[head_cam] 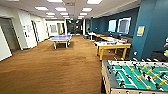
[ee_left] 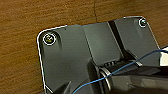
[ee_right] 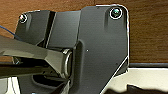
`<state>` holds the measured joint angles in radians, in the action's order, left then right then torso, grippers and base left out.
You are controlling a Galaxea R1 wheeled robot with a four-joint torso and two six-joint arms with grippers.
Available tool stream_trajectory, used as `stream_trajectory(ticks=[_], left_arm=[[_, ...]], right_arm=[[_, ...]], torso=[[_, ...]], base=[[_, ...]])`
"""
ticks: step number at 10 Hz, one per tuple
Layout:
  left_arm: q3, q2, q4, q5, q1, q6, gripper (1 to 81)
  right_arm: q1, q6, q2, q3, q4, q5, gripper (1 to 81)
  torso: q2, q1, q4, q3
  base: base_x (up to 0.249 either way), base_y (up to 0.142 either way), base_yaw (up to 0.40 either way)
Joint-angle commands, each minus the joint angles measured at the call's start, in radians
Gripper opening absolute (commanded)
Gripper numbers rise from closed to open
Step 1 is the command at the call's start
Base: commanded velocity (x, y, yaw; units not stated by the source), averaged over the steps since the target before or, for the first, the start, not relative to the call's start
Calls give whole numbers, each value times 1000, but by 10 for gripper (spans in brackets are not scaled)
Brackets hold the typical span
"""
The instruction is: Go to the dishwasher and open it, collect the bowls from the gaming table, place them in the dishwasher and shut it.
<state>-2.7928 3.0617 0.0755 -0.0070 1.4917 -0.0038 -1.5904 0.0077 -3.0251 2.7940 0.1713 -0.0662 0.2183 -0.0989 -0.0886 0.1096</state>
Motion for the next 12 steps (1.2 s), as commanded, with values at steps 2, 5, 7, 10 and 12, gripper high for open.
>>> stream_trajectory(ticks=[2,5,7,10,12], left_arm=[[-2,2,0,50,-54,1,811],[-2,2,0,50,-54,1,811],[-2,2,0,50,-52,1,811],[-2,0,0,50,-53,1,811],[-2,0,-2,50,-52,1,811]], right_arm=[[43,-3,1,-1,-7,49,811],[43,-2,0,-1,-7,49,811],[45,-3,0,-1,-6,49,811],[46,-2,-2,-1,-6,49,811],[46,-3,-2,-1,-6,49,811]], torso=[[0,0,0,0],[0,0,0,0],[0,0,0,0],[0,0,0,0],[0,0,0,0]], base=[[142,0,0],[142,0,0],[142,0,0],[142,0,0],[142,0,0]])
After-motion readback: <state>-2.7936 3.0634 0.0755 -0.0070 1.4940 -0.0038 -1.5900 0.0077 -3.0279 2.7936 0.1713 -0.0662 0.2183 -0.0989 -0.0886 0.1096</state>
